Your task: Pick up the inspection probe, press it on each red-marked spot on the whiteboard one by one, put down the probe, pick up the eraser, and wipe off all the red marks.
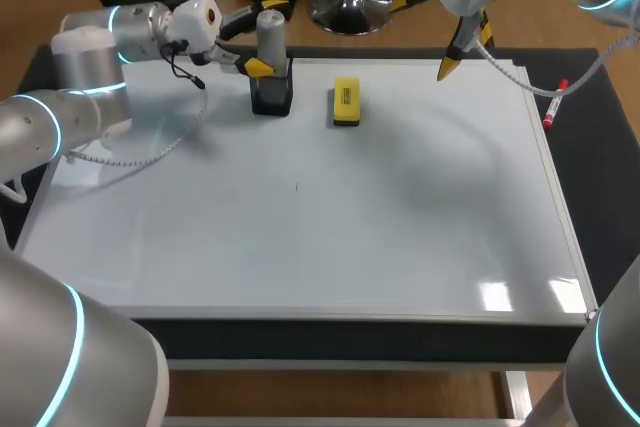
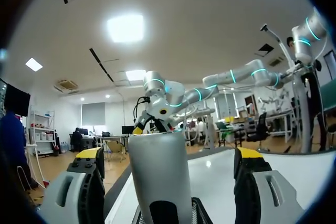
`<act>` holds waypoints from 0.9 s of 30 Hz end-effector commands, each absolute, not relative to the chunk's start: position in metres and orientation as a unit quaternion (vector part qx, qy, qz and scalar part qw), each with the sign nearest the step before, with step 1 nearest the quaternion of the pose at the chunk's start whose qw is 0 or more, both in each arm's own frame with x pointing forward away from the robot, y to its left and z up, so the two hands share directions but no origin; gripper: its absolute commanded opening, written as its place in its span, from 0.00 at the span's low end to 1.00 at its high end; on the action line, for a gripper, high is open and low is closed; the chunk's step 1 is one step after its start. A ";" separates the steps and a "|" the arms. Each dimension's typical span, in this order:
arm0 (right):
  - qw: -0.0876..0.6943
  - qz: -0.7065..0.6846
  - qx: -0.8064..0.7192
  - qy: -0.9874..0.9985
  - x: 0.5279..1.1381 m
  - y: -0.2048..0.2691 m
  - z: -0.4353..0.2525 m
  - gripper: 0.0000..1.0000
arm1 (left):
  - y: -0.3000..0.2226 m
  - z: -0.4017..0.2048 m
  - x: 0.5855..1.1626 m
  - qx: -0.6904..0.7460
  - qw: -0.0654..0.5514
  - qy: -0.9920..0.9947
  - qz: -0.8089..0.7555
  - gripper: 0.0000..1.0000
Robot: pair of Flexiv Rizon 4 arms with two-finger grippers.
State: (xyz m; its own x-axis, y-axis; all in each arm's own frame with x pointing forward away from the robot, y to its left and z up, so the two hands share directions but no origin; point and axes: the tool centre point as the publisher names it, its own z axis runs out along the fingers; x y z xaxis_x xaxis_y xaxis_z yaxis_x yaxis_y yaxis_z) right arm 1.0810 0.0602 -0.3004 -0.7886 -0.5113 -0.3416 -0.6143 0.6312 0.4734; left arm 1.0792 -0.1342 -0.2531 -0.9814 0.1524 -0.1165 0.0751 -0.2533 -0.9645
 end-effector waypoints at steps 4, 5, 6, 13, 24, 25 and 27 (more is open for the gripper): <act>0.086 0.292 -0.314 0.899 1.081 0.060 -0.299 1.00 | -0.131 -0.236 1.063 -0.062 0.004 -0.667 0.743 1.00; 0.086 0.292 -0.314 0.899 1.081 0.060 -0.299 1.00 | -0.130 -0.236 1.063 -0.060 0.004 -0.671 0.739 1.00; 0.086 0.292 -0.314 0.899 1.081 0.060 -0.299 1.00 | -0.129 -0.235 1.063 -0.055 0.002 -0.679 0.732 1.00; 0.086 0.292 -0.314 0.899 1.081 0.060 -0.299 1.00 | -0.122 -0.233 1.060 -0.029 -0.004 -0.708 0.705 1.00; 0.086 0.292 -0.314 0.899 1.081 0.060 -0.299 1.00 | -0.109 -0.226 1.052 -0.003 -0.024 -0.740 0.672 1.00; 0.086 0.292 -0.314 0.899 1.081 0.060 -0.299 1.00 | -0.108 -0.226 1.052 0.001 -0.024 -0.746 0.665 1.00; 0.086 0.292 -0.314 0.899 1.081 0.060 -0.299 1.00 | -0.106 -0.223 1.050 0.004 -0.031 -0.744 0.668 1.00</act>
